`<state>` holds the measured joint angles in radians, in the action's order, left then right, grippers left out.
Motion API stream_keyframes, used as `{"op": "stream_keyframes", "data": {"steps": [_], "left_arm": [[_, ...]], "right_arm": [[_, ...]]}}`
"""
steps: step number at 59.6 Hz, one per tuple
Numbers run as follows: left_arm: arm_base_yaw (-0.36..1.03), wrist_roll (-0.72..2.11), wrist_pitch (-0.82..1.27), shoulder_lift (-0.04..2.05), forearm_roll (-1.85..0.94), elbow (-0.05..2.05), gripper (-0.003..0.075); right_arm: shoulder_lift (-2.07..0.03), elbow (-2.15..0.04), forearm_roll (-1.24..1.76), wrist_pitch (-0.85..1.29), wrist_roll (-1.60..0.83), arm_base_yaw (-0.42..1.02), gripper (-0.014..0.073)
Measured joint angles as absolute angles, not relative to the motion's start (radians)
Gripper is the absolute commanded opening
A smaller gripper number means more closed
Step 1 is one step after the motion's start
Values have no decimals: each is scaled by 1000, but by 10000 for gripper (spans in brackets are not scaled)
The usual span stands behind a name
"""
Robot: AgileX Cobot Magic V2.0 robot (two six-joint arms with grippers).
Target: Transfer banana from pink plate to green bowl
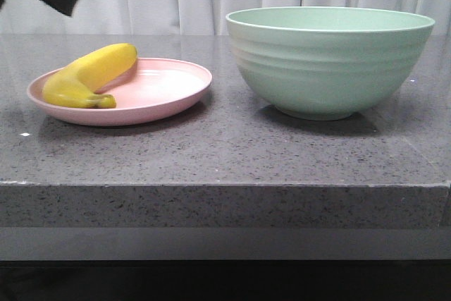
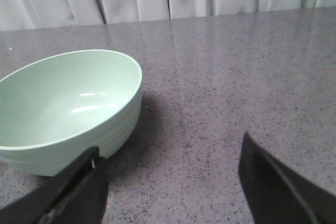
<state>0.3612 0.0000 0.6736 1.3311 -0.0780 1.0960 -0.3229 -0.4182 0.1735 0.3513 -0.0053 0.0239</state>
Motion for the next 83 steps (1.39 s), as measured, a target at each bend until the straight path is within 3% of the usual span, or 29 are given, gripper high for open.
{"op": "stream_keyframes", "data": {"steps": [40, 60, 83], "left_arm": [[361, 0, 656, 1606, -80, 1163, 542], [361, 0, 612, 1611, -81, 1163, 313], [361, 0, 583, 1611, -81, 1163, 288]], "right_arm": [[-323, -418, 173, 351, -5, 24, 541], [-323, -418, 173, 350, -5, 24, 541], [-323, -418, 173, 350, -5, 24, 541]]}}
